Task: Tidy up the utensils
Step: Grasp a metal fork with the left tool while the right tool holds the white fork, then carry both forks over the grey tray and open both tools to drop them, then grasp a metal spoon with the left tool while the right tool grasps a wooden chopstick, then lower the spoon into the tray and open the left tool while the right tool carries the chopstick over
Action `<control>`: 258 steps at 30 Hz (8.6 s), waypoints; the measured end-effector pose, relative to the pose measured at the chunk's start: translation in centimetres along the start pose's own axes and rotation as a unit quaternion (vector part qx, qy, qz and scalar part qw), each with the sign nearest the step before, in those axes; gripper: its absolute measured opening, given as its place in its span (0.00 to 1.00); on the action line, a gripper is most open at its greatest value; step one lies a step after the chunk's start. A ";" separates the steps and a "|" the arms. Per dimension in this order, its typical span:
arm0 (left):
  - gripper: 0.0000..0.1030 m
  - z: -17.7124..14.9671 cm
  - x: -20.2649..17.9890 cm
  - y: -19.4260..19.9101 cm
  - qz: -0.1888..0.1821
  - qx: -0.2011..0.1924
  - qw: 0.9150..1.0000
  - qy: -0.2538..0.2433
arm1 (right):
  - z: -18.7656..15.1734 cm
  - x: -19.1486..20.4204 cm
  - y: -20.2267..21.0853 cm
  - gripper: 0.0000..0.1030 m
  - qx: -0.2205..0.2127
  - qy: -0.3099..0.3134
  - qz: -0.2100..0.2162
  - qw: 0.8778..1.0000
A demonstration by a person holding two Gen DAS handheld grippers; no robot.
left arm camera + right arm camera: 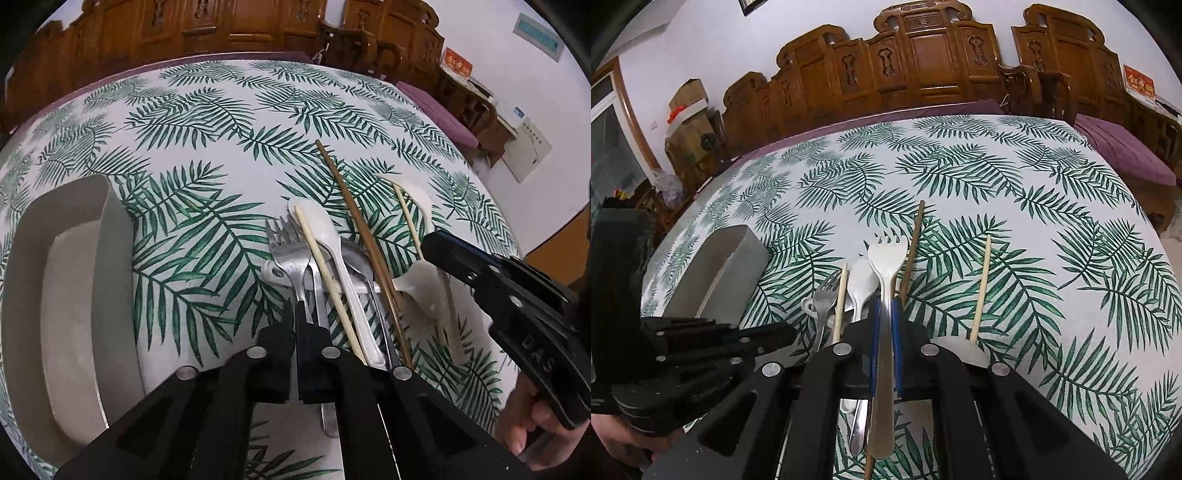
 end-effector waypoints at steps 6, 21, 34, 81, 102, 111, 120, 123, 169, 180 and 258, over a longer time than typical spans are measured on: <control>0.04 -0.3 -0.2 -1.7 0.023 0.016 1.000 -0.014 | 0.2 -0.7 0.2 0.08 -0.001 -0.004 0.000 1.000; 0.19 0.3 -0.1 -2.2 0.059 0.022 0.997 -0.040 | 0.2 -0.2 0.2 0.08 -0.002 0.004 0.003 1.000; 0.06 -0.3 -0.1 -2.4 0.075 0.024 0.994 -0.073 | 0.3 -0.1 0.3 0.08 -0.003 0.004 0.004 1.000; 0.06 -2.7 14.7 5.4 0.106 -0.022 0.992 -0.061 | -1.9 9.6 -1.7 0.08 0.017 0.080 0.033 0.996; 0.06 -1.5 17.5 9.5 0.071 -0.075 0.995 -0.004 | -1.2 15.6 -0.2 0.08 0.006 0.095 0.064 0.993; 0.06 -0.9 20.1 12.3 0.073 -0.109 0.991 0.022 | -1.0 22.2 -3.6 0.08 0.036 0.063 0.108 0.992; 0.06 -1.0 20.8 13.2 0.067 -0.122 0.990 0.032 | -1.2 22.7 -7.1 0.11 0.059 0.027 0.100 0.993; 0.06 -1.0 20.4 13.3 0.064 -0.123 0.990 0.030 | -0.8 22.0 -6.2 0.11 0.049 0.026 0.101 0.993; 0.31 -0.6 7.8 11.0 -0.010 -0.123 0.991 -0.056 | -6.3 4.5 -4.3 0.09 0.086 0.106 -0.083 0.987; 0.31 -1.0 3.9 8.9 -0.015 -0.110 0.991 -0.078 | -3.7 2.9 -1.0 0.06 0.032 0.062 -0.054 0.996; 0.05 1.3 7.0 11.0 0.072 -0.103 0.989 -0.082 | -3.0 4.1 1.0 0.06 0.004 0.058 -0.019 0.998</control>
Point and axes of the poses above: each gripper's, at about its wrist camera, not at the fingertips, and y roughly against the way its jaws point, x to its left, z to its top, the point moved 10 cm from there along -y, roughly the way its jaws point, and after that the axes turned 5 degrees about -y, right-handed, at the moved point
